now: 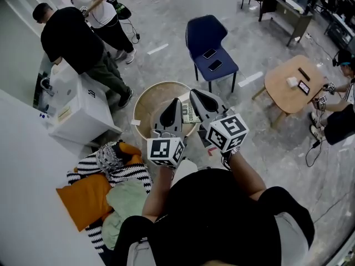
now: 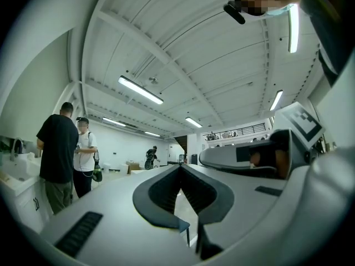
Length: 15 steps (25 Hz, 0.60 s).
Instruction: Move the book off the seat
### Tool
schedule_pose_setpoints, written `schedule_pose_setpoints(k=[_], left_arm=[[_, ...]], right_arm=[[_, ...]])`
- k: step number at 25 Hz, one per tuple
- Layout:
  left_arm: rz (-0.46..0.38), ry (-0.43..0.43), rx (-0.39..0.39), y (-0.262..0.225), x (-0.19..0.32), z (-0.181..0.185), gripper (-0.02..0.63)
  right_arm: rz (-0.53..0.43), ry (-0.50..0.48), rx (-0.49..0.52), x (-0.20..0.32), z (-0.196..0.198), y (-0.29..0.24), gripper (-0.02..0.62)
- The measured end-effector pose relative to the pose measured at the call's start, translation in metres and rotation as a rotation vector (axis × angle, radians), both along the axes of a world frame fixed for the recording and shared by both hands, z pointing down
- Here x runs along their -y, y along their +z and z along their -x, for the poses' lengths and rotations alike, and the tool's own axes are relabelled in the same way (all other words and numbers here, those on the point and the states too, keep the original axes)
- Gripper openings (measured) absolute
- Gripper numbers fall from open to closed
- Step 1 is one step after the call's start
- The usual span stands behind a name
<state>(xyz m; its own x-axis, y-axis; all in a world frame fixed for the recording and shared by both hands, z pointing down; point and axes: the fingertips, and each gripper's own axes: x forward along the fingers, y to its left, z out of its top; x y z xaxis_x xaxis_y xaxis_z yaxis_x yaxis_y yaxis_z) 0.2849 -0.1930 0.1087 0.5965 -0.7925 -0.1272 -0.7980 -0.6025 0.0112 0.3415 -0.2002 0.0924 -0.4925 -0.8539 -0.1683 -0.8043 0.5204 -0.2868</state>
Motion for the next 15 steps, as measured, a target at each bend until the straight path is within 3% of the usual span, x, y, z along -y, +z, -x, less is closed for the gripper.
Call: schedule_pose_setpoints(k=[15], left_arm=[[0.019, 0.002, -0.005, 0.011, 0.01, -0.001, 0.009]], right_arm=[[0.021, 0.016, -0.001, 0.009, -0.007, 0.011, 0.014]])
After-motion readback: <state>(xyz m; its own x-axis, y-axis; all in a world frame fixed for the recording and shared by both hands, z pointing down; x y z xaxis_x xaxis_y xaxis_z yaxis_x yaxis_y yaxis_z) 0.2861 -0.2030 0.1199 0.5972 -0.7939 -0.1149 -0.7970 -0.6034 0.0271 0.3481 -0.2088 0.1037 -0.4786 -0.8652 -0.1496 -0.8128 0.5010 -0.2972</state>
